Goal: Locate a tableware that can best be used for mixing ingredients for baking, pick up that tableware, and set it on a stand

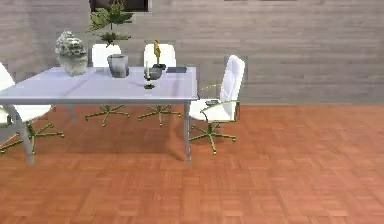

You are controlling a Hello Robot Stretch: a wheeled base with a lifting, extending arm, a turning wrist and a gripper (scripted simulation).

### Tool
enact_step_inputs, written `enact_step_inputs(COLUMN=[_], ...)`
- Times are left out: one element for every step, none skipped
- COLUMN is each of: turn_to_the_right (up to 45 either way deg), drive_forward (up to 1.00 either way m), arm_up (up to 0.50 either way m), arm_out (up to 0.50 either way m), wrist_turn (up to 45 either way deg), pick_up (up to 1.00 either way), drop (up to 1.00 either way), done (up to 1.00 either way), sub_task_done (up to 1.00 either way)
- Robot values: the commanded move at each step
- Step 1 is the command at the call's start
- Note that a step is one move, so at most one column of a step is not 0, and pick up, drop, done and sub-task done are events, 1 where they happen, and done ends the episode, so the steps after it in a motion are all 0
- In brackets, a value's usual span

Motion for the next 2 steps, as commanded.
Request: enact_step_inputs(turn_to_the_right=[0.0, 0.0], drive_forward=[1.00, 0.15], arm_up=[0.00, 0.00], arm_out=[0.00, 0.00], wrist_turn=[0.0, 0.0], pick_up=[0.00, 0.00], drop=[0.00, 0.00], done=[0.00, 0.00], sub_task_done=[0.00, 0.00])
